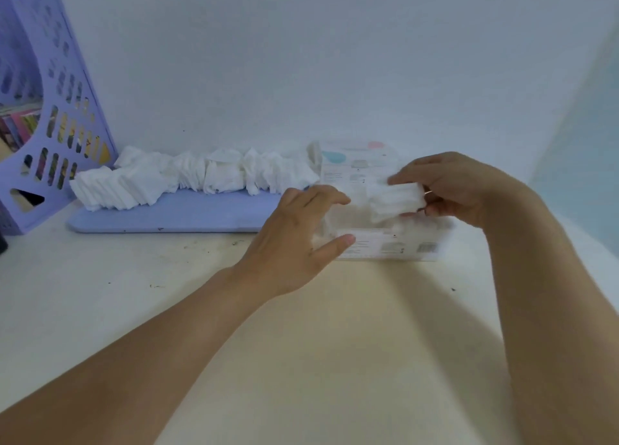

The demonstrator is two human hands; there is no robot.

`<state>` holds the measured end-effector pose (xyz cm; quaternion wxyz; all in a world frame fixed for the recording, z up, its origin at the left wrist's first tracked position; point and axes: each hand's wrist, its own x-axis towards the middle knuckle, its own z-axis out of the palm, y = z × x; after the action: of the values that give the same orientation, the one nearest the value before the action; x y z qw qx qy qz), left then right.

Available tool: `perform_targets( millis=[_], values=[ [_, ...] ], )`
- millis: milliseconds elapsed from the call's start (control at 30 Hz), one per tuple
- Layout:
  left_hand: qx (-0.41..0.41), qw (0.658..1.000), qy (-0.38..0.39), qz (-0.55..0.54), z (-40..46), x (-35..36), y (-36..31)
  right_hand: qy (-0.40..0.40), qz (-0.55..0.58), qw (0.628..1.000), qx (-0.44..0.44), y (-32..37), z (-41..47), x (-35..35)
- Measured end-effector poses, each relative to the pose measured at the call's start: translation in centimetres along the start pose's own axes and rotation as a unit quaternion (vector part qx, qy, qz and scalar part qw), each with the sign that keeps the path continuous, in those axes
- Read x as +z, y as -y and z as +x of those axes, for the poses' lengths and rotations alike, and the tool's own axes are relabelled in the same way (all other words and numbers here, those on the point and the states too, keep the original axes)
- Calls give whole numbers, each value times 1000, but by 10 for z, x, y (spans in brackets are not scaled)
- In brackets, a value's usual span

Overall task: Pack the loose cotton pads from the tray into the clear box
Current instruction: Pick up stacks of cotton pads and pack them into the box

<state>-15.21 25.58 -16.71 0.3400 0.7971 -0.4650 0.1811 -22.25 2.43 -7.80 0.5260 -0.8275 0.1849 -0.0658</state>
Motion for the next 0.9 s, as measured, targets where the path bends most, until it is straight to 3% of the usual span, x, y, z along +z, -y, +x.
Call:
perform_targets(
  millis=[167,333,433,700,800,900],
  values=[
    [-54,997,23,-46,-1,7,5,15,-80,997,5,5,5,25],
    [-20,999,46,-15,0,5,4,-16,-178,984,12,8,6,37],
    [12,997,74,9,0,7,4,-28,-269,963,11,7,10,43],
    [2,995,101,20,0,9,2,-83,-444,892,-10,7,10,56],
    [7,995,98,13,0,10,0,-77,-413,906,-49,6,8,50],
    [-9,997,68,-22,-1,9,2,-48,-257,941,-214,15,0,41]
  ],
)
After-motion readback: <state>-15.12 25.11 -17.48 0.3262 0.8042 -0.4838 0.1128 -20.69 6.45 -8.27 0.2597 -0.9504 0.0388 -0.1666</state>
